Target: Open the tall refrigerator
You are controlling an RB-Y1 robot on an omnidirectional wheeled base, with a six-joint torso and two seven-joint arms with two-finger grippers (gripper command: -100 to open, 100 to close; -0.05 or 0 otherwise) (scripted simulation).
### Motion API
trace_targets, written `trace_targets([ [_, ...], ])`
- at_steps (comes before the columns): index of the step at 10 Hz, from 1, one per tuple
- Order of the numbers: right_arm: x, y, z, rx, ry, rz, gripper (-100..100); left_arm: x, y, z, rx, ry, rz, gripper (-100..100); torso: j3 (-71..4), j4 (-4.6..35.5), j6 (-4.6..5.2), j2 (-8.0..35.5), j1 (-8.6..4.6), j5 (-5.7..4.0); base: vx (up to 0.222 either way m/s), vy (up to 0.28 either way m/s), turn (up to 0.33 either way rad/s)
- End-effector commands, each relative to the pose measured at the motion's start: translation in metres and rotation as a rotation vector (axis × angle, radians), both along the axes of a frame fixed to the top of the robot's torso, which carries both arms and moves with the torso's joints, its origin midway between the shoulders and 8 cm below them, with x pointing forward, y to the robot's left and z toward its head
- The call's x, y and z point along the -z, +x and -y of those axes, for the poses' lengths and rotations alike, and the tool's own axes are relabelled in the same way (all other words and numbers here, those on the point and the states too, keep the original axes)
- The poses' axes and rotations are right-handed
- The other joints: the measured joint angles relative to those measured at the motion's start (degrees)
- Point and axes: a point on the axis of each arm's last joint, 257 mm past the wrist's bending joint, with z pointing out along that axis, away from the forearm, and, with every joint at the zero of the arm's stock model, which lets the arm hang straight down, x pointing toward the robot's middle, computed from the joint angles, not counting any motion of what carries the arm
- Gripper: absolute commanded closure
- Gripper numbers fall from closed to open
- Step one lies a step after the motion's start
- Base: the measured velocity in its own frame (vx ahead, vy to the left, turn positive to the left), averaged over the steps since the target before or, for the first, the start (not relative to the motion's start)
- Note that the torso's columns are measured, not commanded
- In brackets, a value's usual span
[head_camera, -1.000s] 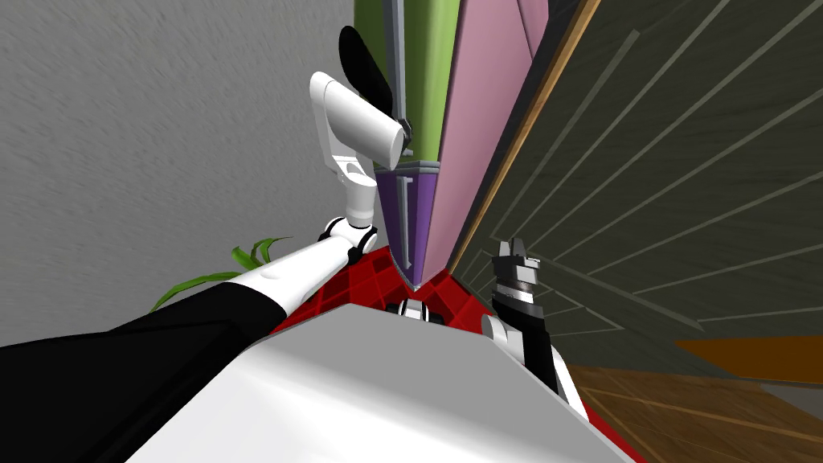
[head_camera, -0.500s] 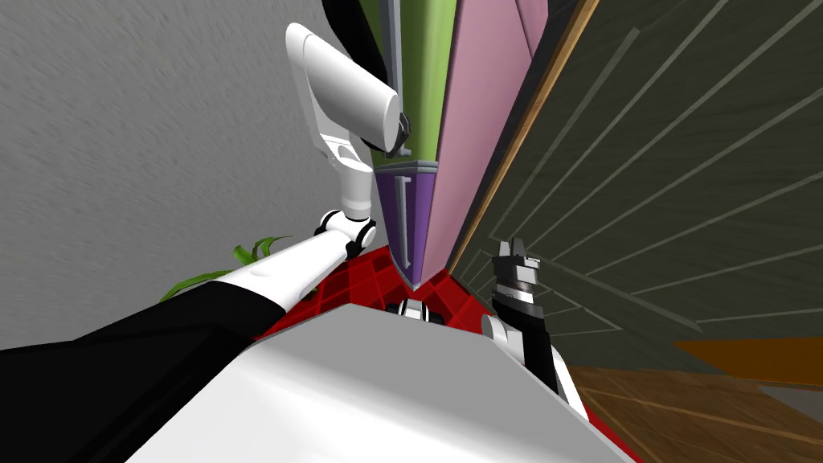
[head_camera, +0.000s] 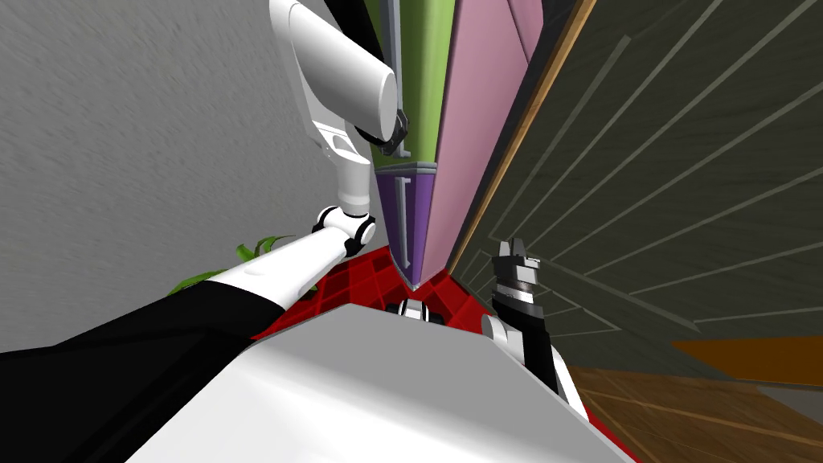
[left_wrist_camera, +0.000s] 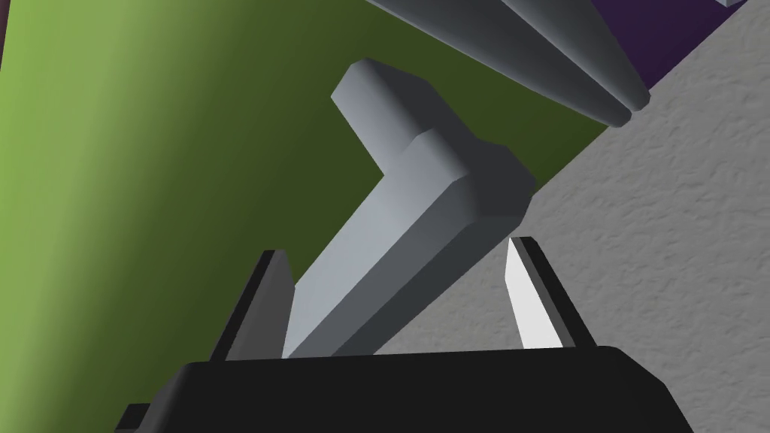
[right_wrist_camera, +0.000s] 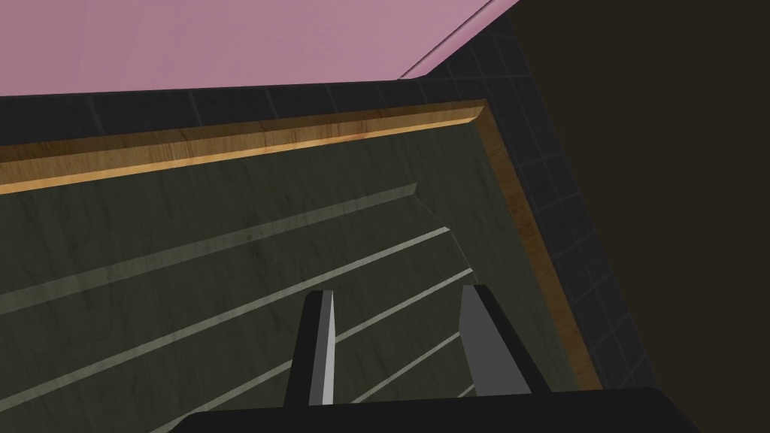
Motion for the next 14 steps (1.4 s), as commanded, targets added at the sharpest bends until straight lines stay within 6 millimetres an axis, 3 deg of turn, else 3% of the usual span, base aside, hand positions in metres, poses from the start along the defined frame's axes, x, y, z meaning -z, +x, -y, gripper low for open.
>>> trace_targets([
  [1, 0.0, 0.0, 0.0, 0.0, 0.0, 0.0, 0, -0.001, -0.006, 0.019, 0.066, -0.002, -0.001, 100, 0.05, -0.02, -0.03, 0.06, 0.46, 0.16, -0.021, 0.335, -0.1],
  [2, 0.0, 0.0, 0.0, 0.0, -0.001, 0.0, 0, -0.001, -0.006, 0.019, 0.066, -0.002, -0.001, 100, 0.04, -0.03, -0.19, 0.0, 0.92, 0.4, -0.031, 0.273, -0.068],
  [9, 0.0, 0.0, 0.0, 0.0, -0.001, 0.0, 0, -0.005, -0.032, 0.075, 0.265, -0.002, 0.001, 100, -0.56, 0.06, -0.28, -0.53, 0.75, 0.38, -0.057, 0.34, -0.051],
  [10, 0.0, 0.0, 0.0, 0.0, -0.001, 0.0, 0, -0.005, -0.032, 0.075, 0.265, -0.002, 0.001, 100, -0.62, 0.04, -0.32, -0.58, 0.73, 0.41, -0.072, 0.279, -0.021],
  [14, 0.0, 0.0, 0.0, 0.0, 0.0, 0.0, 0, -0.001, -0.042, 0.101, 0.349, 0.009, -0.014, 100, -0.18, -0.01, -0.14, -0.2, -0.24, 0.07, -0.059, 0.237, -0.032],
])
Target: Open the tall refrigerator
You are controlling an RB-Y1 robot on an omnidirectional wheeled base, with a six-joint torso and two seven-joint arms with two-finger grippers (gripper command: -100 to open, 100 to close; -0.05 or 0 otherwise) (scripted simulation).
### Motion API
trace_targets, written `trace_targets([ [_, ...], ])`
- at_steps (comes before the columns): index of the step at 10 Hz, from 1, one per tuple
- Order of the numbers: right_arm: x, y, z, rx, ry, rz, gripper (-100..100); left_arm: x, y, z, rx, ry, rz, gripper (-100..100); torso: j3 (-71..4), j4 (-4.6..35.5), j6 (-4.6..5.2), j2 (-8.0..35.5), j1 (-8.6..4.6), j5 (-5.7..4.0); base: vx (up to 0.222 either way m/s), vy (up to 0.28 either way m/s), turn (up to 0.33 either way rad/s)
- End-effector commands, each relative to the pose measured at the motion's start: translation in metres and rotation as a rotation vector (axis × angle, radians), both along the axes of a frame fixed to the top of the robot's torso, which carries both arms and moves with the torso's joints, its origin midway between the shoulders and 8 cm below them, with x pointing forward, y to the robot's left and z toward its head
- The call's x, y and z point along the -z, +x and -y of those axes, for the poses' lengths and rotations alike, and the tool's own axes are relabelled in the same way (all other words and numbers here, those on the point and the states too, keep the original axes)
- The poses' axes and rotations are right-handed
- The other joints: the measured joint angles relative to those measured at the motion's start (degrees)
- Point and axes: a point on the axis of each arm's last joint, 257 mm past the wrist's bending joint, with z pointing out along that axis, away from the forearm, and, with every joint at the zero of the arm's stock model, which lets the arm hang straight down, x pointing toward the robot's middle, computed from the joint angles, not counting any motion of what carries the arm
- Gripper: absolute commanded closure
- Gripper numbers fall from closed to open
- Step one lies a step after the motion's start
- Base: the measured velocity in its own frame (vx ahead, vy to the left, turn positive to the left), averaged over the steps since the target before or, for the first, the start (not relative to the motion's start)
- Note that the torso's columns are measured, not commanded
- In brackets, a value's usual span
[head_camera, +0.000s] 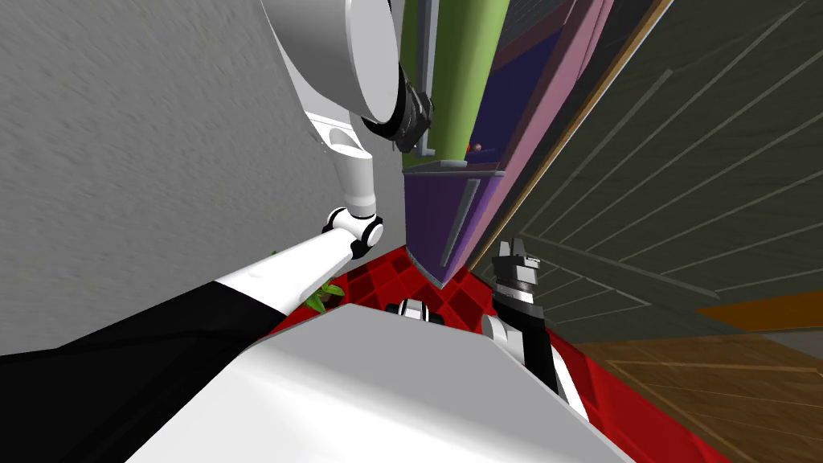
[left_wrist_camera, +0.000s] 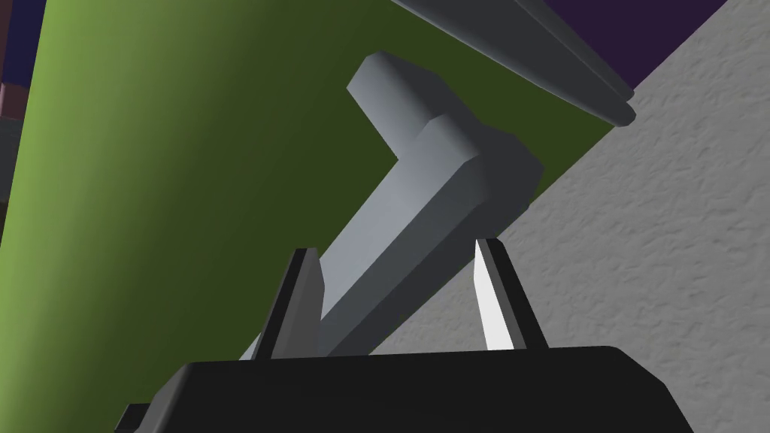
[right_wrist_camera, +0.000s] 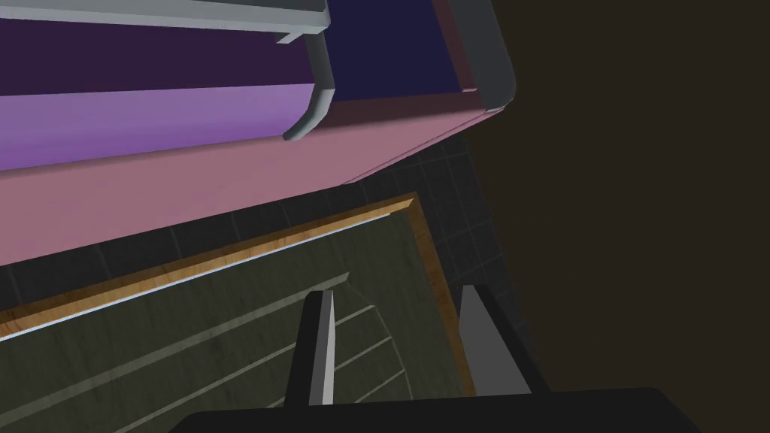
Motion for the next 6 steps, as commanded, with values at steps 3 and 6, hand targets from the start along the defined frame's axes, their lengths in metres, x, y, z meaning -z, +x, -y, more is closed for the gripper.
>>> trace_targets([
  [3, 0.0, 0.0, 0.0, 0.0, 0.0, 0.0, 0, 0.0, -0.01, 0.023, 0.092, -0.003, 0.0, 100, -0.07, -0.08, -0.07, -0.11, 0.64, 0.18, 0.01, 0.321, -0.083],
  [6, 0.0, 0.0, 0.0, 0.0, 0.0, 0.0, 0, -0.001, -0.017, 0.037, 0.153, -0.006, 0.001, 100, -0.25, -0.11, -0.06, -0.27, 0.45, 0.14, 0.009, 0.304, -0.058],
])
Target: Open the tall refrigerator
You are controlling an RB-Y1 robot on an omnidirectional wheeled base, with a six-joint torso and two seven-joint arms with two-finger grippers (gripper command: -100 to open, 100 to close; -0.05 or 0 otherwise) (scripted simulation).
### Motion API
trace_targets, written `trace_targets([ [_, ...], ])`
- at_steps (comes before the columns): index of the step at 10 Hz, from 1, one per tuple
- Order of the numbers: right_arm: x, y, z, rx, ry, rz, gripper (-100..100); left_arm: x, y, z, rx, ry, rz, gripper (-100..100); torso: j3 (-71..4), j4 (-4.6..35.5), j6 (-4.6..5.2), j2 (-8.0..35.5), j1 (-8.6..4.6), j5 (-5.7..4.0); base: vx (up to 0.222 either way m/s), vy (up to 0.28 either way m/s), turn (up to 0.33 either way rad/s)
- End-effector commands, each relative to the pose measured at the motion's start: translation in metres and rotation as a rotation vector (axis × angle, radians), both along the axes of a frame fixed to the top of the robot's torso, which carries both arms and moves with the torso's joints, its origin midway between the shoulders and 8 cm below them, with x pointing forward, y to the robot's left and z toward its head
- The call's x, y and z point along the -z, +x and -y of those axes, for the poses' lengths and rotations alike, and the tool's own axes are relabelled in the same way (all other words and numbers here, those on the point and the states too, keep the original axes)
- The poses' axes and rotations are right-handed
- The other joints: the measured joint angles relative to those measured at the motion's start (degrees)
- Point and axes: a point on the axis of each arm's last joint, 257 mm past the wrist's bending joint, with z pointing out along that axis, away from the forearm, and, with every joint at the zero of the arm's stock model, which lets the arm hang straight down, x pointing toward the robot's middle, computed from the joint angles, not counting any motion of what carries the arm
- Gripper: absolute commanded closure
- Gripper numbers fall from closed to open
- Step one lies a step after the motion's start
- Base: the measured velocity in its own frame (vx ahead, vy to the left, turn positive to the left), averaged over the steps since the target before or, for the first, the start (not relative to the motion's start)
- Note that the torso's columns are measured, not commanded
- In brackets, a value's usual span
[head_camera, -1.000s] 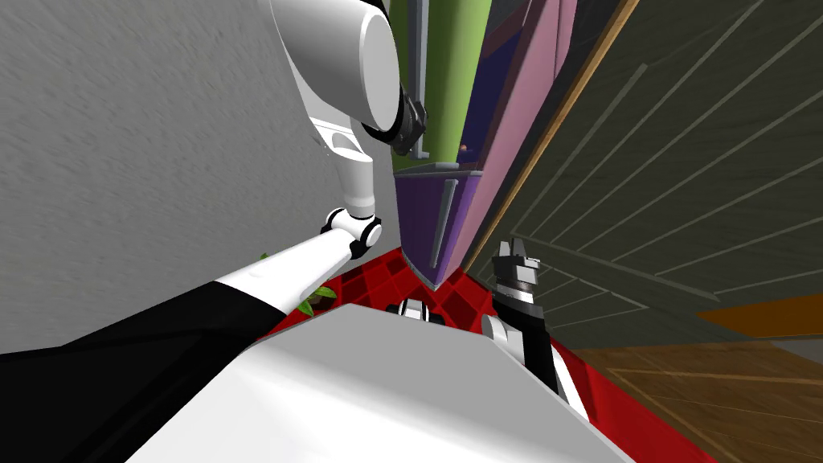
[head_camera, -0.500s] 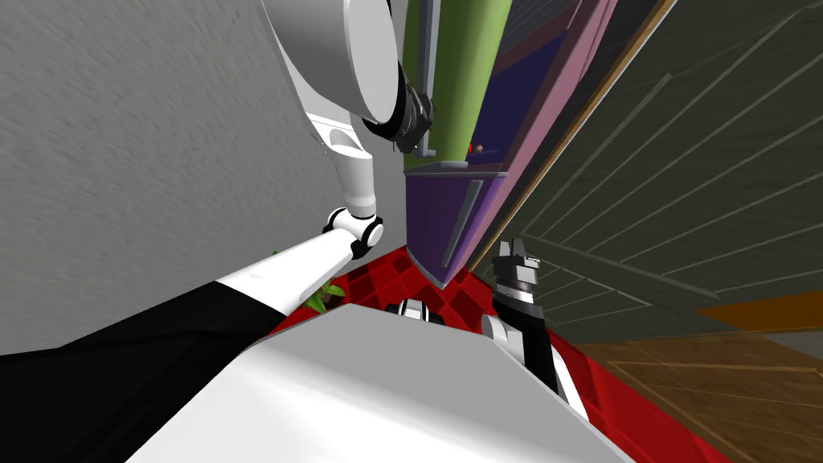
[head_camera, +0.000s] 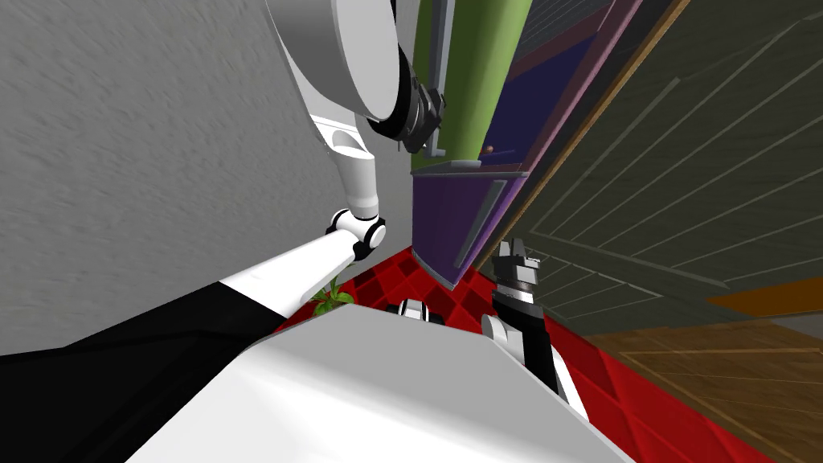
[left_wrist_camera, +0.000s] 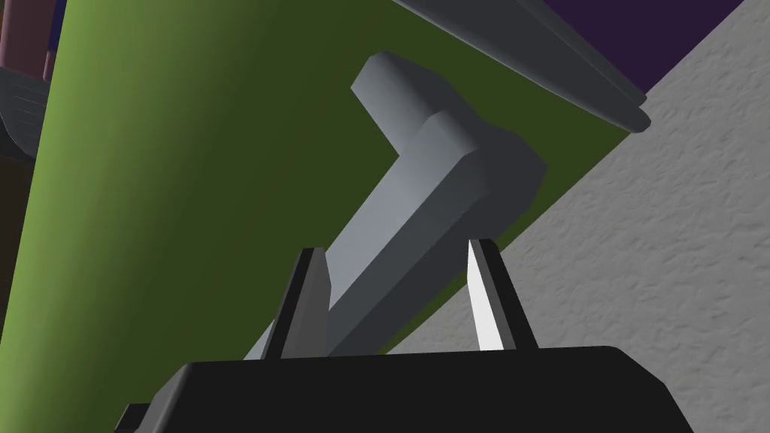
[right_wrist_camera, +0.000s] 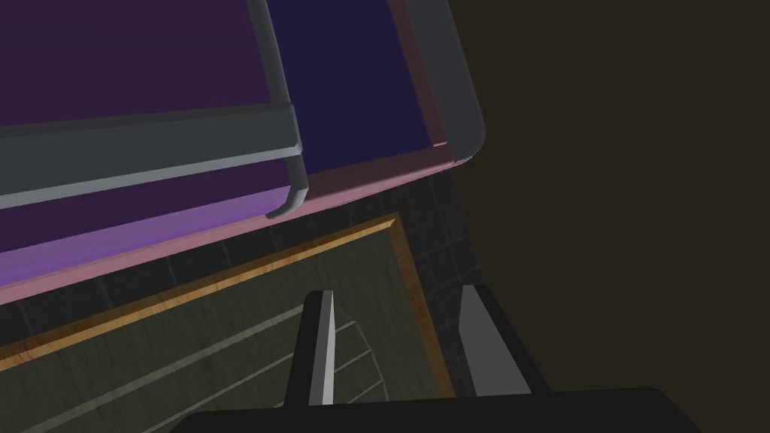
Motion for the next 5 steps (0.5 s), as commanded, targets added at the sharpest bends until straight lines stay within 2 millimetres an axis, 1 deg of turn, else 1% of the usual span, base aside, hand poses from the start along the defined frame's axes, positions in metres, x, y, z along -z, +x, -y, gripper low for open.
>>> trace_targets([
  [1, 0.0, 0.0, 0.0, 0.0, 0.0, 0.0, 0, -0.005, -0.004, 0.004, 0.029, -0.011, 0.009, 100, -0.1, -0.02, 0.07, -0.1, -0.06, -0.07, 0.021, 0.249, -0.041],
  [2, 0.0, 0.0, 0.0, 0.0, 0.0, 0.0, 0, -0.005, -0.008, 0.011, 0.059, -0.013, 0.009, 100, -0.17, -0.03, 0.06, -0.13, -0.23, -0.11, 0.009, 0.249, -0.06],
  [3, 0.0, 0.0, 0.0, 0.0, 0.0, 0.0, 0, -0.005, -0.008, 0.011, 0.059, -0.013, 0.009, 100, -0.18, -0.01, 0.11, -0.14, -0.22, -0.14, 0.022, 0.213, -0.042],
  [4, 0.0, 0.0, 0.0, 0.0, 0.0, 0.0, 0, -0.005, -0.013, 0.018, 0.09, -0.015, 0.01, 100, -0.25, 0.02, 0.07, -0.19, -0.27, -0.13, 0.025, 0.265, -0.052],
  [5, 0.0, 0.0, 0.0, 0.0, 0.0, 0.0, 0, -0.006, -0.017, 0.025, 0.121, -0.018, 0.011, 100, -0.24, 0.01, 0.09, -0.19, -0.02, -0.08, 0.021, 0.339, -0.102],
])
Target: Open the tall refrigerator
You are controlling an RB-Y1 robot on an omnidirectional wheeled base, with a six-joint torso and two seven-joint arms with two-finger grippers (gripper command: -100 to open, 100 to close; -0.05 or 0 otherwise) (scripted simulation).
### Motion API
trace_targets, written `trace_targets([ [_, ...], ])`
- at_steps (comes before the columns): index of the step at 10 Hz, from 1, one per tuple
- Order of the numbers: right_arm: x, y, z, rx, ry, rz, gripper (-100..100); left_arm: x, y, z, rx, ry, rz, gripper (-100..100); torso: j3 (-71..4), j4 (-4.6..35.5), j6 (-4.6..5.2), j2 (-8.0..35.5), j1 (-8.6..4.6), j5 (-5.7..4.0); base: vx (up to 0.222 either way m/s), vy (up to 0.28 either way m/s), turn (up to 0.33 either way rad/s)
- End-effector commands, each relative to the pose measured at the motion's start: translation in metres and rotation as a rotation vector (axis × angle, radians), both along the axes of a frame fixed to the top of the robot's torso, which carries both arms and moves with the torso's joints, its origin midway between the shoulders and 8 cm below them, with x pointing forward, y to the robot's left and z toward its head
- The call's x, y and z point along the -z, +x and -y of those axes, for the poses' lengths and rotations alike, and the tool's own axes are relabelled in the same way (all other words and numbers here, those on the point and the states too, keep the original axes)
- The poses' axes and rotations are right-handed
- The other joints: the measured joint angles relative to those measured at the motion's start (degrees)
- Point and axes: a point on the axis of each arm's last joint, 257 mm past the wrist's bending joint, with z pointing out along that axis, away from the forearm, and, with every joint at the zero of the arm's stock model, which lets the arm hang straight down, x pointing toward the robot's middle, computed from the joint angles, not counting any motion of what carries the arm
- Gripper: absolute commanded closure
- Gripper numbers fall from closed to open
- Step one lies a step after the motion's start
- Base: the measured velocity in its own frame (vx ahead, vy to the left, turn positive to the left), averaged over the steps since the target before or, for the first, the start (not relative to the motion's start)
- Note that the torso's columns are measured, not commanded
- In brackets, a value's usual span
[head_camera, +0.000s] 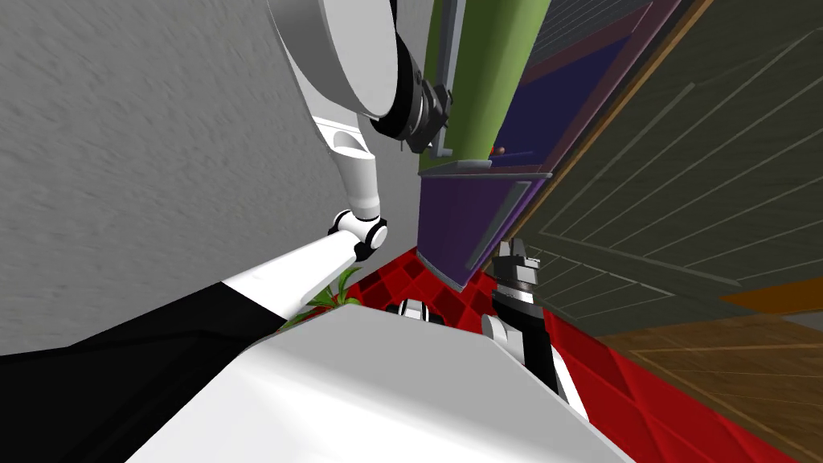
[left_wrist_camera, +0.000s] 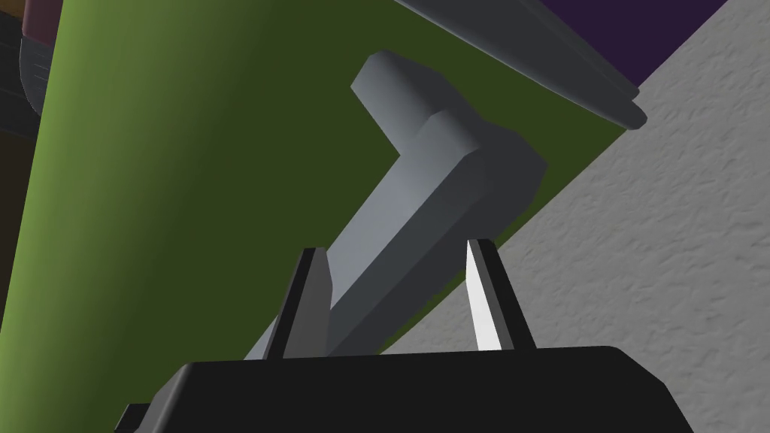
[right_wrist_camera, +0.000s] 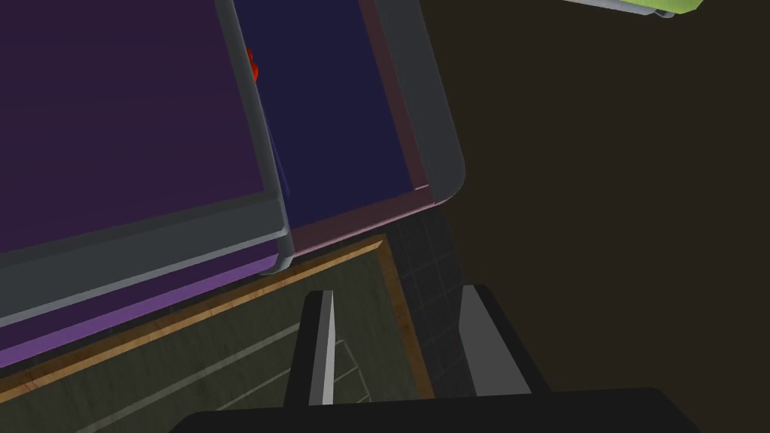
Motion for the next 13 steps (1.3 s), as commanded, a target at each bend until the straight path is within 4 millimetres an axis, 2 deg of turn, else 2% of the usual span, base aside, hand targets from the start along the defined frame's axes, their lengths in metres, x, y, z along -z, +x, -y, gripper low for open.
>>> trace_targets([
  [1, 0.0, 0.0, 0.0, 0.0, 0.0, 0.0, 0, -0.008, -0.007, 0.006, 0.039, -0.018, 0.017, 100, 0.1, -0.04, -0.04, 0.07, 0.26, 0.11, 0.004, 0.283, -0.056],
  [3, 0.0, 0.0, 0.0, 0.0, 0.0, 0.0, 0, -0.009, -0.016, 0.019, 0.1, -0.024, 0.02, 100, 0.12, 0.0, -0.05, 0.1, 0.11, 0.08, 0.037, 0.345, -0.072],
  [4, 0.0, 0.0, 0.0, 0.0, 0.0, 0.0, 0, -0.009, -0.016, 0.019, 0.1, -0.024, 0.02, 100, 0.2, -0.01, -0.04, 0.19, 0.24, 0.11, -0.013, 0.291, -0.05],
  [6, 0.0, 0.0, 0.0, 0.0, 0.0, 0.0, 0, -0.005, -0.022, 0.027, 0.128, -0.013, 0.013, 100, 0.45, -0.01, 0.07, 0.43, -0.79, -0.23, 0.008, 0.151, -0.019],
  [9, 0.0, 0.0, 0.0, 0.0, 0.0, 0.0, 0, -0.006, -0.034, 0.037, 0.184, -0.017, 0.012, 100, 0.3, -0.06, -0.03, 0.2, -0.1, -0.01, 0.101, 0.258, -0.091],
  [13, 0.0, 0.0, 0.0, 0.0, 0.0, 0.0, 0, -0.006, -0.046, 0.047, 0.24, -0.021, 0.011, 100, -0.02, -0.1, 0.03, 0.0, -0.42, -0.12, 0.088, 0.207, -0.048],
])
